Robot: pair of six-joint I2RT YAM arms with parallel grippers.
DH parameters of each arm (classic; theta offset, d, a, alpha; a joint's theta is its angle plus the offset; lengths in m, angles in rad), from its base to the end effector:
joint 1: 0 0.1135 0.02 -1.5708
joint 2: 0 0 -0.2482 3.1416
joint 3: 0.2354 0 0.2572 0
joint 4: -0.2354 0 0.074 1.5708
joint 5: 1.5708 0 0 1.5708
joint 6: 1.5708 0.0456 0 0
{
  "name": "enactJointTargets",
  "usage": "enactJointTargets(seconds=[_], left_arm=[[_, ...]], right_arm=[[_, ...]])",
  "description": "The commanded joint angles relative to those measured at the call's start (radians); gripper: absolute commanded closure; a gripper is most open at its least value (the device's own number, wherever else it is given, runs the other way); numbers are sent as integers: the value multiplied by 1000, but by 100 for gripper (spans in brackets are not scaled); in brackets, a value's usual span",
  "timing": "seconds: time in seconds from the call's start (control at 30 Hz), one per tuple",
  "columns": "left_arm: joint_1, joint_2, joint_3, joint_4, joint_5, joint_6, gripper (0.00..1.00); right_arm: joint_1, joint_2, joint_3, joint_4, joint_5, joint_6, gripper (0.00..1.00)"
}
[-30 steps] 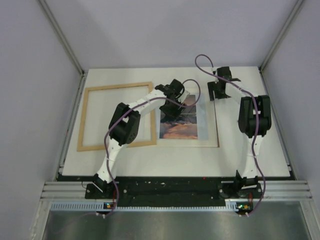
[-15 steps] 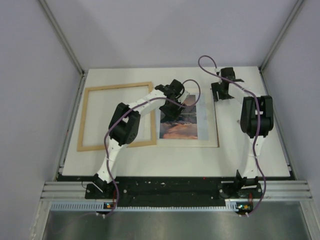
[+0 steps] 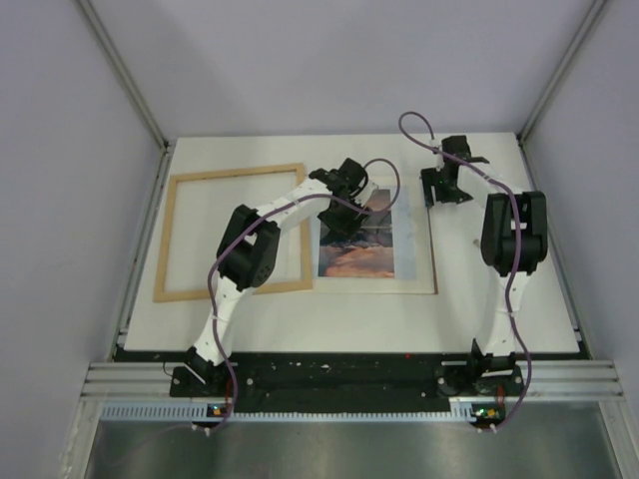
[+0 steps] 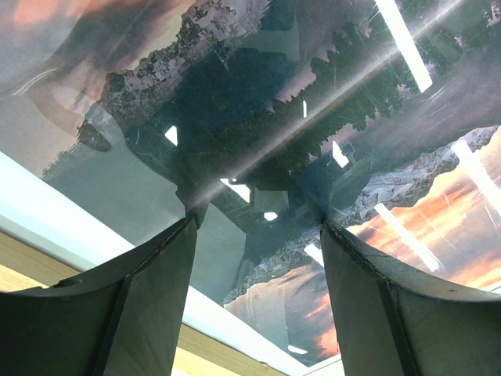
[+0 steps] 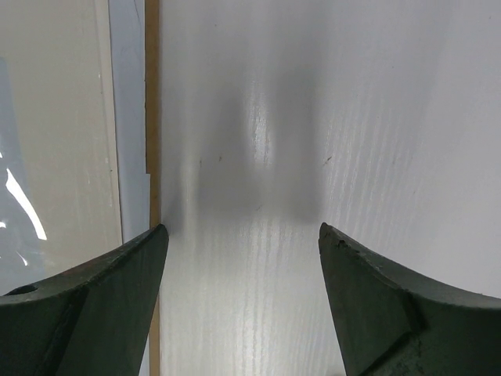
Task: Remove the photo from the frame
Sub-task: Remove the photo frame item from the photo frame.
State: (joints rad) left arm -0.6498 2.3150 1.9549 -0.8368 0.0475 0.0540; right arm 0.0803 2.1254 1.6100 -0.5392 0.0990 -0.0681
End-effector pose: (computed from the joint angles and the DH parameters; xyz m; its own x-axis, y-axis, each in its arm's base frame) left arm 0.3864 -0.2964 0.1528 -0.7067 0.6048 -0.3671 0.6573 0.7533 -0.0244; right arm 0.4557 0.0321 0.1496 -0.8628 -0.1374 -0.4866 -0.0901 0.9888 -0.1194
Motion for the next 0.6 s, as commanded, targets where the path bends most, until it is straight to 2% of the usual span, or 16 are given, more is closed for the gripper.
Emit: enactJointTargets(seconds=[0.0, 0.3, 0.57], left_arm=[[2, -43, -5, -25, 17, -11, 30], [3, -45, -2, -27, 18, -11, 30], [3, -43, -4, -24, 22, -11, 30]], right_arm=[[9, -21, -5, -45, -51, 20, 21], [-19, -84, 62, -47, -90, 60, 22], [-17, -94, 51, -50, -93, 88, 22]])
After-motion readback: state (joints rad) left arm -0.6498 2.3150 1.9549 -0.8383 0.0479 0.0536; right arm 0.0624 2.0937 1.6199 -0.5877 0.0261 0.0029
